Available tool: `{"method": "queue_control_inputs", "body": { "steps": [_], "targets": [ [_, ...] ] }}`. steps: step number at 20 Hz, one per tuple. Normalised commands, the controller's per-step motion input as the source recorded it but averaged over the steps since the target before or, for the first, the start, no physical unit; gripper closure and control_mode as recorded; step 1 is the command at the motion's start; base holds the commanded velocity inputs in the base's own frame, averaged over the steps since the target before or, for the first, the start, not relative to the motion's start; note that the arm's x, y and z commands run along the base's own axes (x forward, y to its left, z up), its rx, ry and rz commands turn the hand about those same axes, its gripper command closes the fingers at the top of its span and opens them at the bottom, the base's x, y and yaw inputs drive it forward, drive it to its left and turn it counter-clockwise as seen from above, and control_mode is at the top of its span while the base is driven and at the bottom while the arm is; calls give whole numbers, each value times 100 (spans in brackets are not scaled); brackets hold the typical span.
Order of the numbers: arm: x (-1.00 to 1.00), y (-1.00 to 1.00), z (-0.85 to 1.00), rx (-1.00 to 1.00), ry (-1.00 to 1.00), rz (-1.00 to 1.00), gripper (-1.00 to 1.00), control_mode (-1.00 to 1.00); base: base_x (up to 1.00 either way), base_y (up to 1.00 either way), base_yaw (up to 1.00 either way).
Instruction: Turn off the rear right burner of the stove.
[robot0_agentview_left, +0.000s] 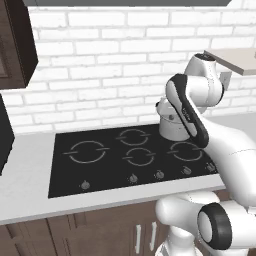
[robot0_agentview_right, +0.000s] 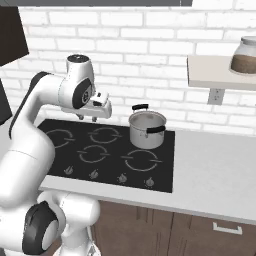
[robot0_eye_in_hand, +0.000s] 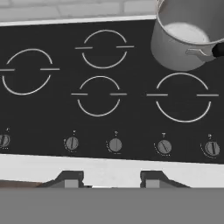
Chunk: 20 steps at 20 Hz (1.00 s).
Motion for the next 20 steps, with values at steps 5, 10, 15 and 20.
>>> {"method": "queue_control_inputs", "body": {
  "steps": [5, 10, 15, 20],
  "targets": [
    [-38, -26, -46, 0, 2, 0, -100, -100, 0, 0, 0],
    [-35, -56, -98, 1, 5, 0, -100, -100, 0, 0, 0],
    [0, -27, -99, -1, 15, 3, -100, -100, 0, 0, 0],
    [0, -28, -74, -1, 4, 3, -100, -100, 0, 0, 0]
  ]
}}
